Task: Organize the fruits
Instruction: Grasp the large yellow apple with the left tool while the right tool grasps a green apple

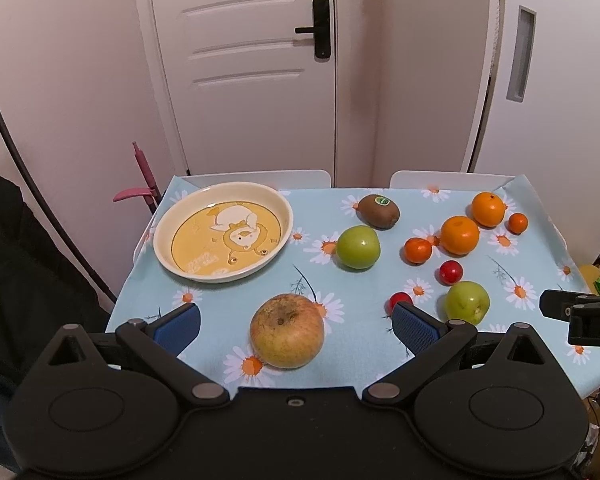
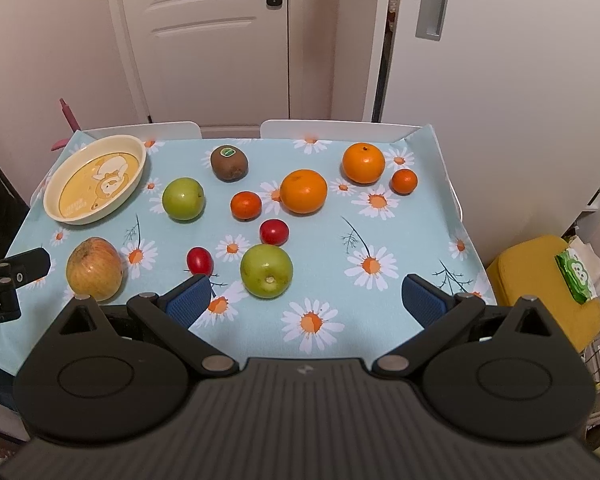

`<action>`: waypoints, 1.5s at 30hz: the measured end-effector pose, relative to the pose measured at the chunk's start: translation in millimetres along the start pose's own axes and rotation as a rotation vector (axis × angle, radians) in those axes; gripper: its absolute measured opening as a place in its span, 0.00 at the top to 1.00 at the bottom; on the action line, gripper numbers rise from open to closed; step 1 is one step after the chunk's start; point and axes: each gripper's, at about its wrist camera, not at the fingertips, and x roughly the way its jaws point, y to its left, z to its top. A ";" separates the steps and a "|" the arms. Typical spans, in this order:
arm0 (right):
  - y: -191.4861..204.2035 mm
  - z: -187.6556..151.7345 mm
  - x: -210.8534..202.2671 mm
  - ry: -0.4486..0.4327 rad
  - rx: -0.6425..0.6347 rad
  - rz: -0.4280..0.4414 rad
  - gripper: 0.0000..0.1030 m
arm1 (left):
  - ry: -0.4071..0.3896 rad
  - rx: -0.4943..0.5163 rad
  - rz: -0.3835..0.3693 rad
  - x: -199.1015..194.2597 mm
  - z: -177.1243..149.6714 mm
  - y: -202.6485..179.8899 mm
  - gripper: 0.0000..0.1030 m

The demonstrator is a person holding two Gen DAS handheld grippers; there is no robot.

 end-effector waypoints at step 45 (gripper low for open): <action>16.9 -16.9 150.3 0.061 -0.176 0.210 0.16 | 0.046 -0.142 0.101 135.6 -45.1 -0.1 0.25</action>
